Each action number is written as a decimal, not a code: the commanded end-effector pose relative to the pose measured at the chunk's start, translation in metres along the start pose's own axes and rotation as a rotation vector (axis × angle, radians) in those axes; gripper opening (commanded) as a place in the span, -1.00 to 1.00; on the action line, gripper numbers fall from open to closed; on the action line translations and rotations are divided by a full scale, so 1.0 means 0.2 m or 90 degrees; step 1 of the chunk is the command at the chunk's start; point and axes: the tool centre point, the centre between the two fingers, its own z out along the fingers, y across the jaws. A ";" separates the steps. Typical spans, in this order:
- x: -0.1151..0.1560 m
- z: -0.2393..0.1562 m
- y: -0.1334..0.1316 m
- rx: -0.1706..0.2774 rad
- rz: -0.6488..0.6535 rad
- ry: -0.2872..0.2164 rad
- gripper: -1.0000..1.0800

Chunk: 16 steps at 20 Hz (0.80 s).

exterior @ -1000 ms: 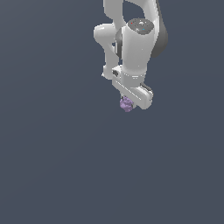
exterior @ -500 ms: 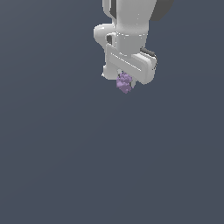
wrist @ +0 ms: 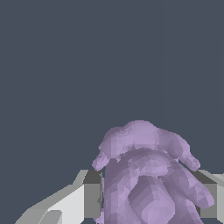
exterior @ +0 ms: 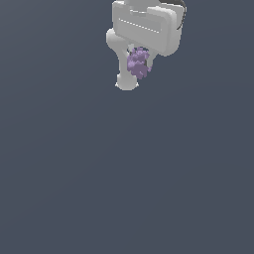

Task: Pick up the object and move it to a goal position.

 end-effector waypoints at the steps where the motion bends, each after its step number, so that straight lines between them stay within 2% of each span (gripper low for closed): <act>1: 0.01 -0.10 0.02 -0.001 0.000 0.000 -1.00; 8: 0.03 -0.28 0.04 -0.001 -0.001 0.000 -1.00; 16: 0.04 -0.34 0.04 -0.001 -0.001 0.000 -1.00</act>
